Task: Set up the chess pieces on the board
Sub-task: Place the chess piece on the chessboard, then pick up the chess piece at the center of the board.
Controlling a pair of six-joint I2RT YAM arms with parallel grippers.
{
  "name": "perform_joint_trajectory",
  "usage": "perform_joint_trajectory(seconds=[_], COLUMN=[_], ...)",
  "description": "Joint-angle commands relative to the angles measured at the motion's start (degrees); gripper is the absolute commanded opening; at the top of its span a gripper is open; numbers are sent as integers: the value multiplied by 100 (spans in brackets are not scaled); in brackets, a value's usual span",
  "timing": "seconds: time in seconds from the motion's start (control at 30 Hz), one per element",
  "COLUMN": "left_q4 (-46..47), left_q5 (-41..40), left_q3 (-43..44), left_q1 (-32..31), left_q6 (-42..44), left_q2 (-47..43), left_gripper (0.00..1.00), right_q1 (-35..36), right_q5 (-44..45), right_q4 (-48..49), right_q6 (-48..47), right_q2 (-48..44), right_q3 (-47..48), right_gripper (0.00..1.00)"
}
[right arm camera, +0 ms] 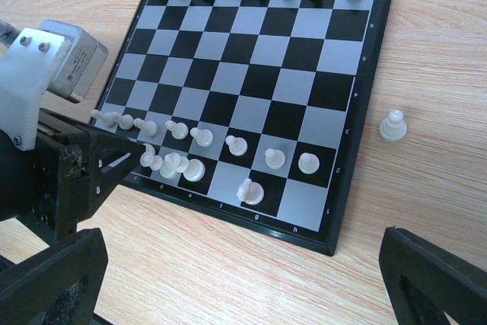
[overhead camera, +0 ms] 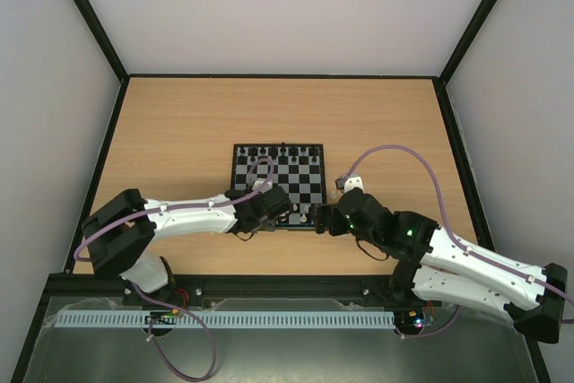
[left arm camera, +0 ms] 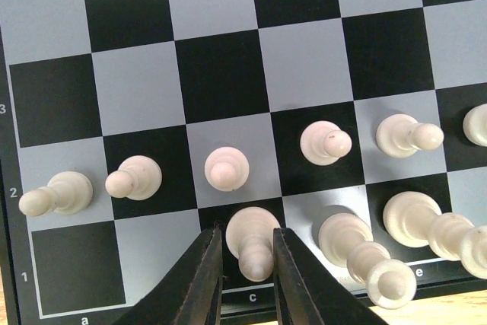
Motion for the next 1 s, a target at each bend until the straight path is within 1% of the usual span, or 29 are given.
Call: perform_joint_trajectory(seconds=[0.0,0.13,0.37,0.5,0.67,0.8,0.83,0.87,0.9,0.97], left_q4=[-10,-147,-796,-1042,-1396,-1445,-1462,-1463,-1466,-1542], left_q5=[1,18,-278,-486,-729,-869,-900,-914,-945,-1023], left_q3=[-68,-53,54,201,546,590,598,602,605,671], left_q1=[40,-10,-397,-546,-566,-577,-582,-582,-582,-582], left_q6=[41,8,-181,-160,-92,-216,-300,-356,-413,-537], left_q2=[-20,-273,-1166,-1641,-2009,-2352,-2420,-2506,-2548,-2561], left_gripper=[23,26,40,54,67,83,89,97,99,99], right_q1=[11,13,4,5,4,6,5,2,9,9], right_q5=[79,82,208,316,373,465,476,466,456,429], right_q4=[-78,-76,-119,-99,-20,69,101,145,197,246], right_q6=[-13,-12,19,22,39,19,4,-33,-71,-156], right_q2=[51,70,183,194,201,160,159,159,162,184], right_q3=[-34,-31,7,46,66,23,14,21,26,54], right_gripper=[99,99,98,99,98,99,99,99,99,99])
